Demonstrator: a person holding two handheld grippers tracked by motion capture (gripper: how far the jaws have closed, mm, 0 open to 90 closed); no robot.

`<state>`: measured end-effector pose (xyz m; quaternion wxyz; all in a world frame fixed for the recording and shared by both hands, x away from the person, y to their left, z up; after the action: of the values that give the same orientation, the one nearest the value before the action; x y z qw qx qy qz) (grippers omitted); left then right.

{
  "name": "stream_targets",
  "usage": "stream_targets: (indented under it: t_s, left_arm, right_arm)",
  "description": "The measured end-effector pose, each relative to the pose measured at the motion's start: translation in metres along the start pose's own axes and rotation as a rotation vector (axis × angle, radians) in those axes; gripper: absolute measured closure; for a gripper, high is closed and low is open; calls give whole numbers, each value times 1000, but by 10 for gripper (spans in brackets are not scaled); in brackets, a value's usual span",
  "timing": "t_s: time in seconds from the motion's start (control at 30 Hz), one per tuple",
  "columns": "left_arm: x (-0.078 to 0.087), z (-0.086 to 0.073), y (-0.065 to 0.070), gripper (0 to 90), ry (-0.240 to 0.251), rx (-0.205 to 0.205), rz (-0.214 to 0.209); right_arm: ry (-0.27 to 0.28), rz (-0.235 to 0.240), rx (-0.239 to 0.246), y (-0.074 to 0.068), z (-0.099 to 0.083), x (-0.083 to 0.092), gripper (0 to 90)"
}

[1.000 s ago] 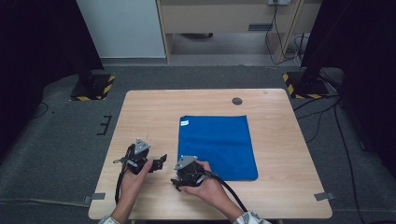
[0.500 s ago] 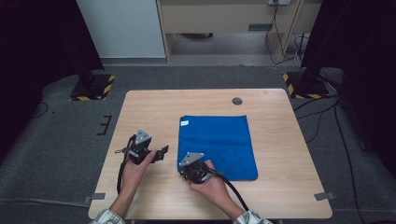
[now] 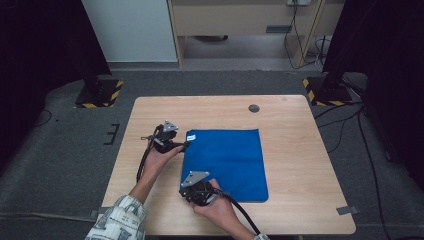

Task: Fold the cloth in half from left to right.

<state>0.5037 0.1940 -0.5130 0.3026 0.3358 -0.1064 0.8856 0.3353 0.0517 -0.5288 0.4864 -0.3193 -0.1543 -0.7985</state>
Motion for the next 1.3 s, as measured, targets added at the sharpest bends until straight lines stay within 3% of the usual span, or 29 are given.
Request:
stream_targets:
  t_s: [0.1, 0.17, 0.23, 0.27, 0.3, 0.43, 0.5, 0.67, 0.83, 0.93, 1.0, 1.03, 1.1, 1.23, 1.3]
  left_arm:
    - [-11, 4, -4, 311, -7, -6, 30]
    - [-17, 4, -7, 417, 15, 16, 40]
    - [-27, 4, -13, 428, -10, 2, 47]
    - [-27, 4, -13, 429, -10, 2, 47]
    - [-32, 5, -18, 439, -4, 32, 30]
    - [-36, 6, -21, 477, 27, 29, 51]
    - [-42, 8, -24, 475, -18, 21, 50]
    - [-45, 11, -29, 514, -3, 31, 66]
    - [-53, 5, -31, 543, -43, 33, 49]
    - [-53, 5, -31, 562, -34, 46, 34]
    - [-54, 5, -30, 608, -32, 42, 23]
    - [-54, 5, -29, 683, -33, 38, 14]
    - [-54, 6, -28, 718, -33, 41, -1]
    - [-55, 7, -28, 852, -22, 61, -17]
    - [-55, 9, -29, 862, -36, 83, -28]
  right_arm:
    - [-1, 2, 0, -4, 0, 1, 886]
    - [1, 0, -2, -5, -2, 1, 886]
    - [5, 3, -4, -5, -3, 0, 886]
    - [5, 3, -4, -5, -3, 0, 886]
    - [8, 3, -11, -6, -4, 0, 886]
    - [14, 8, -12, -7, -4, 0, 886]
    - [14, 10, -11, -7, -5, -1, 886]
    - [18, 17, -12, -6, -6, 2, 886]
    - [27, 16, -12, -5, -6, 6, 886]
    - [27, 18, -16, -5, -6, 7, 886]
    - [30, 16, -16, -5, -6, 8, 885]
    - [33, 15, -20, -5, -5, 9, 886]
    - [34, 17, -20, -4, -5, 9, 886]
    - [35, 0, -24, -1, -6, 11, 886]
    - [35, -3, -21, 0, -6, 12, 886]
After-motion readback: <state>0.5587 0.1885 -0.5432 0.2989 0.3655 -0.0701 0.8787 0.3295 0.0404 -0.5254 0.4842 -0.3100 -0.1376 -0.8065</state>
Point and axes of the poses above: each handheld gripper's, and its own axes: x roughly backward along the jaws, z roughly out of its top, y roughly to its right, the point moved 2 cm from there along -x, roughly forward along the jaws, and after that the axes turned 2 degrees about -z, right-handed, at the moved point
